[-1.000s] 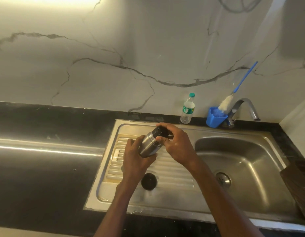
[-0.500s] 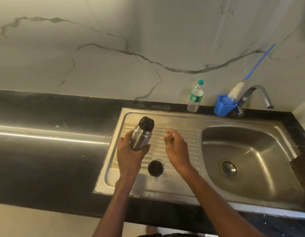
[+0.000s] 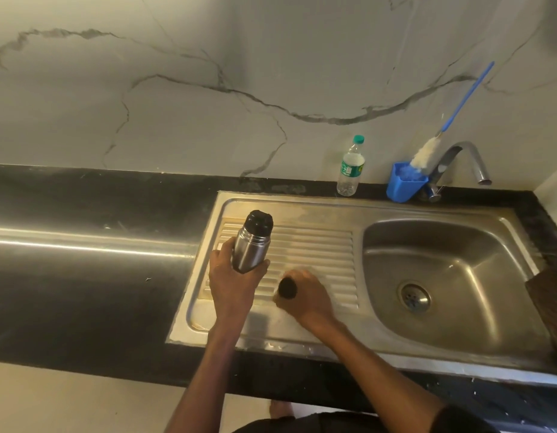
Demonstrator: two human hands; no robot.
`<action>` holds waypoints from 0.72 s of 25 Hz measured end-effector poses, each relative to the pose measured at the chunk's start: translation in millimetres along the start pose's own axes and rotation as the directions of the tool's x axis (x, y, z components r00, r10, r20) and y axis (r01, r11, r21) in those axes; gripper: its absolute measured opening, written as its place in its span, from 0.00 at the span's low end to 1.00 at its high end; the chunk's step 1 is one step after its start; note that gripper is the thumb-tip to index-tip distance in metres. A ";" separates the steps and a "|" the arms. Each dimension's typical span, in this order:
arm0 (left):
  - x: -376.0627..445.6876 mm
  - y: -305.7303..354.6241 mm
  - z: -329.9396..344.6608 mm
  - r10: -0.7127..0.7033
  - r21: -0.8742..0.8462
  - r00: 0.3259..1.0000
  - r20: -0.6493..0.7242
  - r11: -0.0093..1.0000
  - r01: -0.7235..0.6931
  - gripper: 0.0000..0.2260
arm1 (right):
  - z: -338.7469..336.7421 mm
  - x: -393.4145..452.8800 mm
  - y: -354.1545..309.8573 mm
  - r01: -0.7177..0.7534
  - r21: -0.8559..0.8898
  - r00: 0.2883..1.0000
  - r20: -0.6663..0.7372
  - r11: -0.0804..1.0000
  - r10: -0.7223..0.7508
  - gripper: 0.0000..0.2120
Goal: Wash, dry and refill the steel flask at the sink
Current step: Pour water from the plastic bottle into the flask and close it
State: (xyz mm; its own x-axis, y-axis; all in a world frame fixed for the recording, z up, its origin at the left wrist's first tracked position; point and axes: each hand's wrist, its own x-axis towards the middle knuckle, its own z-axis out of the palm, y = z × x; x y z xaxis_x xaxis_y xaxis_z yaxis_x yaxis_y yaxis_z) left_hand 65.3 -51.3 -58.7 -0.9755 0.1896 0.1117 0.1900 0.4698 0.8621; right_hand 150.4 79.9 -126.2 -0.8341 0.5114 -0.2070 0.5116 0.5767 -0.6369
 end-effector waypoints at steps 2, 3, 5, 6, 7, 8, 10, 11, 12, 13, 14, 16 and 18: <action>-2.4 3.5 6.8 0.017 -0.020 1.000 0.019 1.000 -0.017 0.31 | -26.6 4.4 8.0 -0.268 0.577 0.946 0.005 0.772 0.324 0.17; -4.2 6.7 12.2 0.026 -0.028 0.999 0.030 0.999 -0.026 0.31 | -42.9 6.4 14.0 -0.340 0.795 0.900 0.120 0.502 0.420 0.19; -8.5 16.7 25.5 0.048 -0.039 0.998 0.048 0.998 -0.046 0.32 | -78.5 4.8 27.8 -0.354 0.935 0.862 0.342 -0.038 0.374 0.20; -10.5 22.3 33.2 0.060 -0.046 0.997 0.058 0.997 -0.057 0.32 | -94.3 2.7 34.4 -0.327 0.928 0.867 0.369 -0.177 0.333 0.20; -12.3 28.0 41.3 0.074 -0.053 0.995 0.069 0.996 -0.070 0.32 | -108.8 0.3 39.4 -0.293 0.934 0.887 0.346 -0.206 0.305 0.22; -14.6 33.6 50.0 0.086 -0.058 0.993 0.081 0.995 -0.081 0.32 | -121.2 -1.0 44.5 -0.244 0.959 0.911 0.278 -0.144 0.303 0.24; -18.1 42.9 65.4 0.100 -0.059 0.989 0.106 0.994 -0.094 0.33 | -143.1 -1.5 49.7 -0.050 0.986 0.942 -0.005 0.157 0.335 0.25; -20.5 48.4 74.2 0.110 -0.059 0.987 0.119 0.993 -0.103 0.33 | -156.2 -2.5 53.2 0.050 0.934 0.929 -0.174 0.355 0.328 0.25; -22.4 54.3 82.2 0.125 -0.055 0.984 0.130 0.991 -0.119 0.34 | -168.0 -1.7 57.8 0.104 0.841 0.907 -0.299 0.530 0.296 0.25; -24.1 60.6 89.3 0.142 -0.053 0.980 0.139 0.989 -0.136 0.34 | -179.6 -1.7 60.9 0.120 0.759 0.892 -0.365 0.639 0.266 0.26; -25.4 66.9 95.9 0.156 -0.051 0.977 0.148 0.987 -0.150 0.34 | -189.0 -0.9 65.2 0.111 0.716 0.882 -0.390 0.689 0.264 0.26; -27.2 78.8 106.9 0.179 -0.044 0.970 0.163 0.984 -0.174 0.35 | -204.4 -5.2 67.4 0.117 0.733 0.856 -0.417 0.670 0.307 0.26; -26.8 86.7 114.6 0.193 -0.039 0.965 0.175 0.981 -0.189 0.35 | -218.7 -11.8 66.5 0.218 0.644 0.779 -0.568 0.733 0.267 0.27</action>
State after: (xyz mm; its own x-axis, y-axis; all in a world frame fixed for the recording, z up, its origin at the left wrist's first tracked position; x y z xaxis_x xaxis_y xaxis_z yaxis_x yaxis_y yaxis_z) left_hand 120.6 83.2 -43.6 -0.8855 0.4248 0.1880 0.3668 0.3911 0.8441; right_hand 239.4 251.5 -3.7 -0.3958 0.9138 0.0906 0.0605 0.1244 -0.9904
